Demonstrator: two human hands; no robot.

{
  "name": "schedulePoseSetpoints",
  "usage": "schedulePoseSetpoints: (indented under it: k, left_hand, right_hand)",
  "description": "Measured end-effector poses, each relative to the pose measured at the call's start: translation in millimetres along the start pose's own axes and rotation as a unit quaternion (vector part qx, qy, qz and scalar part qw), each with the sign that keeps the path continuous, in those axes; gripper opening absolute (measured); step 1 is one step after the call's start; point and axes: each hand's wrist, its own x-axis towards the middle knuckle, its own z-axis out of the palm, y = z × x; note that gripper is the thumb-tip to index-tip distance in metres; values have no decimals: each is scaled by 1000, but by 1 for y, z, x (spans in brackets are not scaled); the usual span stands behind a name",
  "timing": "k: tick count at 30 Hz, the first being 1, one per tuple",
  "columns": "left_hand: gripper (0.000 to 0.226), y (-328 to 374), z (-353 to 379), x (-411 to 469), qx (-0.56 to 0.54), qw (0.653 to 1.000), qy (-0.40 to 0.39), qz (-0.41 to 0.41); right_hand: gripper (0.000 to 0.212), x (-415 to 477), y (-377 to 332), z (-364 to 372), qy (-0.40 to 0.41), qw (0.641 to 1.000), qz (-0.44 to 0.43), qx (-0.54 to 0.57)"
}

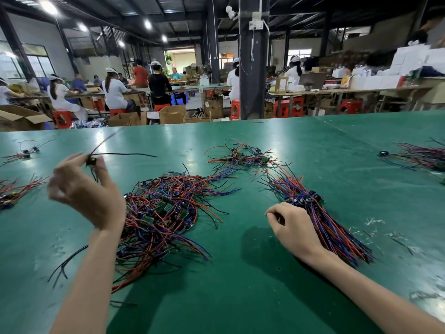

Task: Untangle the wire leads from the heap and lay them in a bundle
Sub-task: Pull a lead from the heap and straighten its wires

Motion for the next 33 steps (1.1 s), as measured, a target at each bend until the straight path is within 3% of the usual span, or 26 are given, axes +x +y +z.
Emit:
schedulePoseSetpoints:
  k: [5,8,11,14,17,19,21,25,30,33]
  left_hand:
    - [26,37,5,-27,-132,958,-81,241]
    - [24,64,1,-49,-201,928,-159,272]
    - [19,89,-9,-68,-277,920,-222,165]
    - [9,107,-16,-77,-349,880,-316,-53]
    - [17,115,-13,-88,-378,749,-465,-281]
    - [15,116,-13,-103,-351,664,-542,-376]
    - [7,113,-13,-119,-312,631,-588,-399]
    - [9,103,-8,-135,-300,606,-609,-415]
    - [2,100,-7,-144,-345,551,-604,-460]
    - [12,100,-6,-148,-356,529,-612,-467]
  right_hand:
    - [11,0,0,0,3,1000,-5,17]
    - [10,-1,-2,1,3,999,-14,35]
    - [10,0,-4,2,9,998,-11,64]
    - [12,1,-5,0,-1,994,18,104]
    - [12,2,-9,-3,-35,977,70,198]
    - [16,3,-13,-5,-60,956,109,266]
    - [23,4,-15,-7,-82,932,147,320]
    - [24,3,-18,-7,-137,881,204,403]
    - [10,2,-20,-4,-166,879,203,398]
    - [9,2,-20,-4,-167,872,209,411]
